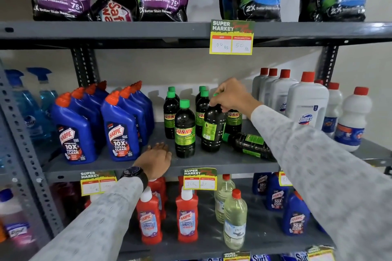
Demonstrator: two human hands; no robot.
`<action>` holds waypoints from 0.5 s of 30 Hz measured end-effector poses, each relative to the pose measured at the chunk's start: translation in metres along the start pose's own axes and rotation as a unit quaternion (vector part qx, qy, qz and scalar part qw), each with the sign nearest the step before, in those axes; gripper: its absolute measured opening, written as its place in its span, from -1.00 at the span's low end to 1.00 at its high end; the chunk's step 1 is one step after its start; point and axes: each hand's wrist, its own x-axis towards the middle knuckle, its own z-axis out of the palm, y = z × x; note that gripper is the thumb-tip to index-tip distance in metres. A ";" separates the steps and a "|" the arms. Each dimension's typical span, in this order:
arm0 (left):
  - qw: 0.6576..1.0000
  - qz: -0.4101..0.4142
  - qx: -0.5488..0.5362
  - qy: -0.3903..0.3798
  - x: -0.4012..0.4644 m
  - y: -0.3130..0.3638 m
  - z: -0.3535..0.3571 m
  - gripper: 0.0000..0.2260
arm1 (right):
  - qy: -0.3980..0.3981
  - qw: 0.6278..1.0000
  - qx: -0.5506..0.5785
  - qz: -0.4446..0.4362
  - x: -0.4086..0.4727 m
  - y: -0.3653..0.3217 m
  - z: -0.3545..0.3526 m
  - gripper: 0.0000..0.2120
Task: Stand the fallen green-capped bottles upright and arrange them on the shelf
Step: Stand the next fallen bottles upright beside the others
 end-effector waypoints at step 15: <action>0.999 0.009 0.039 0.001 0.001 -0.005 0.005 -0.49 | -0.050 0.998 0.004 -0.024 0.008 0.016 0.031 -0.46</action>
